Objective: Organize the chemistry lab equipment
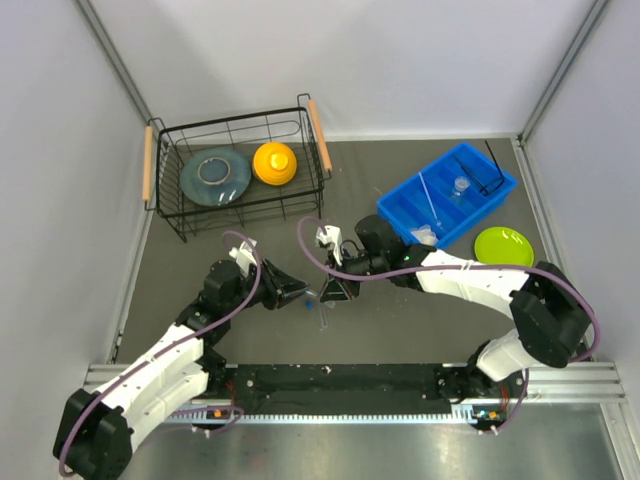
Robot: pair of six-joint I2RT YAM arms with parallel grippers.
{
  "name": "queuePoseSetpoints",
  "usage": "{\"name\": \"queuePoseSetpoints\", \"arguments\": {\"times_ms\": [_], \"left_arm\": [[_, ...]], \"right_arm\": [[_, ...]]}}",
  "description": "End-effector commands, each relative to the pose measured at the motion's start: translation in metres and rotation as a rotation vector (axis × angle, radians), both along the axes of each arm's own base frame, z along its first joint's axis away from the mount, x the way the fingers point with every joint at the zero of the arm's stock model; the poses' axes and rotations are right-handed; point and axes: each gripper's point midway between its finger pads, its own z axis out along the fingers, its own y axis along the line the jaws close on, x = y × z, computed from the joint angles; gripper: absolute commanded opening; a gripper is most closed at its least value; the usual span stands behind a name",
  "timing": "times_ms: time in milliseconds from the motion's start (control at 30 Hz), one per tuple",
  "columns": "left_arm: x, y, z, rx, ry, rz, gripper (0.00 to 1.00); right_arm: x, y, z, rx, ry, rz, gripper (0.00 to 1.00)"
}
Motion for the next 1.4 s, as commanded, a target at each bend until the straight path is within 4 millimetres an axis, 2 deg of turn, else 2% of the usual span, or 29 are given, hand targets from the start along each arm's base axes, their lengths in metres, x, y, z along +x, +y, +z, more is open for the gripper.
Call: {"name": "queuePoseSetpoints", "arguments": {"times_ms": [0, 167, 200, 267, 300, 333, 367, 400, 433, 467, 500, 533, 567, 600, 667, 700, 800, 900, 1100, 1367], "left_arm": [[-0.002, -0.005, 0.019, -0.05, -0.068, -0.027, 0.24], [-0.005, -0.002, 0.015, -0.015, -0.07, -0.03, 0.13], [-0.004, -0.002, 0.017, -0.004, -0.078, -0.029, 0.12], [-0.006, 0.008, 0.002, 0.095, -0.062, -0.01, 0.1], [-0.004, 0.012, 0.006, 0.132, -0.072, 0.004, 0.1], [-0.009, 0.022, -0.007, 0.216, -0.056, 0.006, 0.1], [-0.003, 0.035, -0.013, 0.289, -0.052, 0.065, 0.1], [0.0, 0.043, -0.005, 0.336, -0.097, 0.089, 0.1], [0.001, 0.052, -0.005, 0.387, -0.108, 0.115, 0.09], [0.001, 0.075, -0.02, 0.502, -0.066, 0.183, 0.1], [0.005, 0.085, -0.009, 0.548, -0.109, 0.21, 0.1], [0.006, 0.098, -0.01, 0.611, -0.108, 0.25, 0.1], [0.006, 0.118, -0.015, 0.703, -0.09, 0.306, 0.1], [0.009, 0.129, -0.005, 0.749, -0.111, 0.342, 0.1], [0.011, 0.153, -0.002, 0.857, -0.109, 0.418, 0.1], [0.014, 0.16, 0.006, 0.888, -0.126, 0.441, 0.11], [0.019, 0.181, 0.017, 0.986, -0.14, 0.502, 0.11], [0.025, 0.196, 0.019, 1.063, -0.132, 0.537, 0.11], [0.044, 0.215, 0.015, 1.106, -0.111, 0.57, 0.11], [0.072, 0.212, 0.011, 1.081, -0.13, 0.554, 0.11]], "right_arm": [[0.01, 0.014, 0.022, 0.066, -0.062, -0.009, 0.15], [0.012, 0.014, 0.022, 0.06, -0.069, -0.012, 0.19], [0.013, 0.014, 0.024, 0.063, -0.079, -0.008, 0.25], [0.011, 0.011, 0.024, 0.046, -0.07, -0.01, 0.38], [0.013, 0.011, 0.027, 0.048, -0.123, 0.012, 0.52], [0.013, 0.009, 0.031, 0.049, -0.149, 0.025, 0.61], [0.01, 0.003, 0.028, 0.019, -0.152, 0.041, 0.69], [0.013, 0.001, 0.032, 0.02, -0.213, 0.072, 0.83], [0.008, -0.004, 0.038, 0.029, -0.23, 0.114, 0.88], [0.013, -0.011, 0.041, 0.031, -0.248, 0.128, 0.91], [0.013, -0.018, 0.042, 0.027, -0.272, 0.155, 0.96], [0.012, -0.023, 0.047, 0.049, -0.272, 0.173, 0.98], [0.023, -0.034, 0.054, 0.066, -0.284, 0.149, 0.99], [0.02, -0.04, 0.058, 0.094, -0.28, 0.176, 0.99], [0.029, -0.052, 0.065, 0.116, -0.294, 0.148, 0.99], [0.038, -0.061, 0.063, 0.115, -0.298, 0.118, 0.99], [0.042, -0.072, 0.062, 0.118, -0.323, 0.1, 0.99], [0.042, -0.074, 0.061, 0.118, -0.333, 0.103, 0.99], [0.039, -0.075, 0.058, 0.12, -0.335, 0.122, 0.99], [0.036, -0.077, 0.058, 0.122, -0.346, 0.129, 0.99]]}}
